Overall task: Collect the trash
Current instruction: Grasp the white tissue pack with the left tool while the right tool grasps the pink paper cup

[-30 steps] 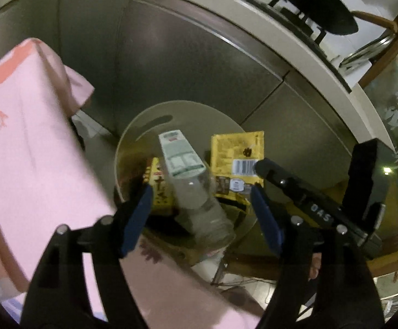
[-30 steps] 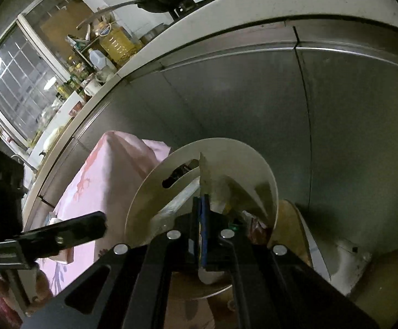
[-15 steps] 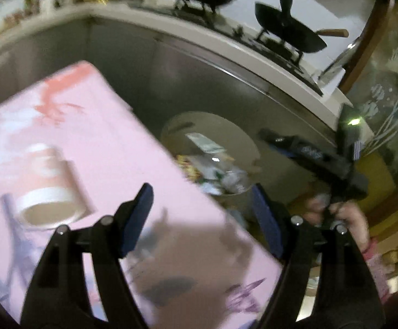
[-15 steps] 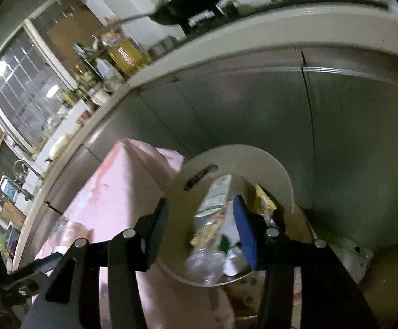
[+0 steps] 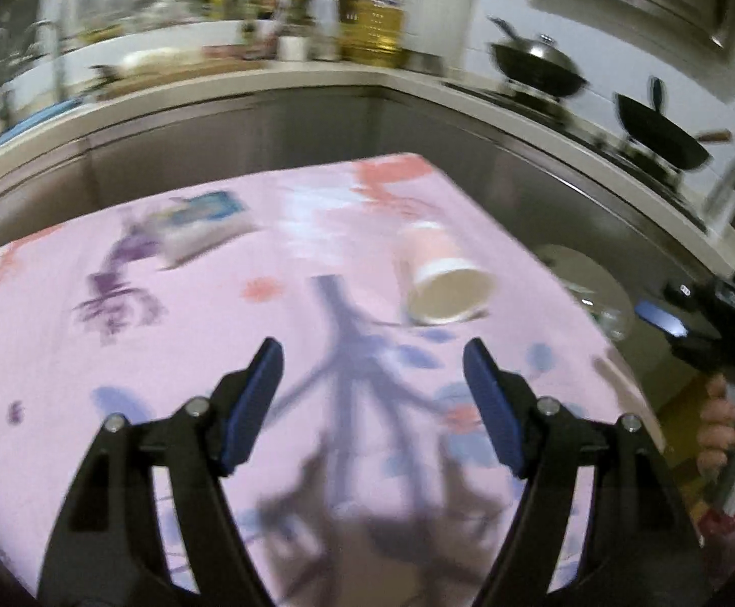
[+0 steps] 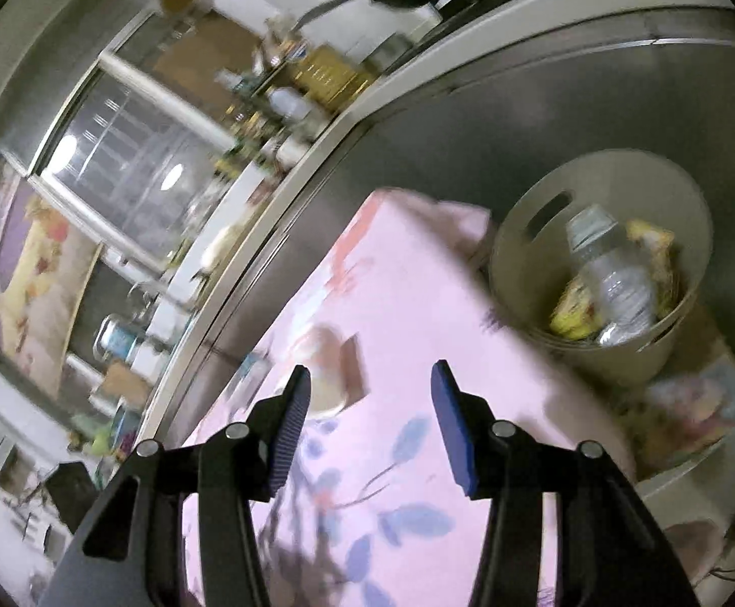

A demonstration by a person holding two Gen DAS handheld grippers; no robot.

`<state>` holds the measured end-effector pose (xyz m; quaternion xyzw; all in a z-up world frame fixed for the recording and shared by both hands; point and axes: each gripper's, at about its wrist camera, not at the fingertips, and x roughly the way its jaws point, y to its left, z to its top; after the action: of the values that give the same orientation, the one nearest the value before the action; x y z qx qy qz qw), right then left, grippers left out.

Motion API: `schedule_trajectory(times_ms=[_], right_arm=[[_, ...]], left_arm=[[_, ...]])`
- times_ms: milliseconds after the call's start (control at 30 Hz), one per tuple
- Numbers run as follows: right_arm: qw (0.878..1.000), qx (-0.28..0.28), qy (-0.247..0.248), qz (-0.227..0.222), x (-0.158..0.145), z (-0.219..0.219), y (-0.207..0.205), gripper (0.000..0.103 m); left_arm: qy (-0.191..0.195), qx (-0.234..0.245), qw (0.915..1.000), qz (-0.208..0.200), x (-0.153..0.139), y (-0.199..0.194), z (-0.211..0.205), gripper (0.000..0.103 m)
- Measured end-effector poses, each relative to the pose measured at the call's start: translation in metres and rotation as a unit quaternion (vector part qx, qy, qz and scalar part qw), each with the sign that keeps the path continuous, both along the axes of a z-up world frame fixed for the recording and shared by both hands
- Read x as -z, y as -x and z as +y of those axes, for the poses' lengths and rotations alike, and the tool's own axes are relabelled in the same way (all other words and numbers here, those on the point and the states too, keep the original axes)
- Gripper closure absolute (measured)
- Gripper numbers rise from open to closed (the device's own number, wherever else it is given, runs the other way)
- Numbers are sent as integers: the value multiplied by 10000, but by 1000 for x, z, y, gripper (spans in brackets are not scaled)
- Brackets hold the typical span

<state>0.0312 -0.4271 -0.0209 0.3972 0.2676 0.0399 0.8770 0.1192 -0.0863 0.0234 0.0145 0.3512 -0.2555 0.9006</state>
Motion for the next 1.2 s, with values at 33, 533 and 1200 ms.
schedule_trajectory(times_ms=[33, 533, 1200], right_arm=[[9999, -152, 41, 27, 0, 12, -4, 56], [9933, -1025, 444, 295, -1, 86, -32, 56], [9844, -1138, 1157, 681, 25, 83, -124, 56]], left_arm=[[-25, -136, 9999, -32, 0, -1, 12, 32], [-468, -654, 9952, -559, -1, -100, 82, 16], [-1804, 284, 9832, -49, 79, -252, 23, 32]])
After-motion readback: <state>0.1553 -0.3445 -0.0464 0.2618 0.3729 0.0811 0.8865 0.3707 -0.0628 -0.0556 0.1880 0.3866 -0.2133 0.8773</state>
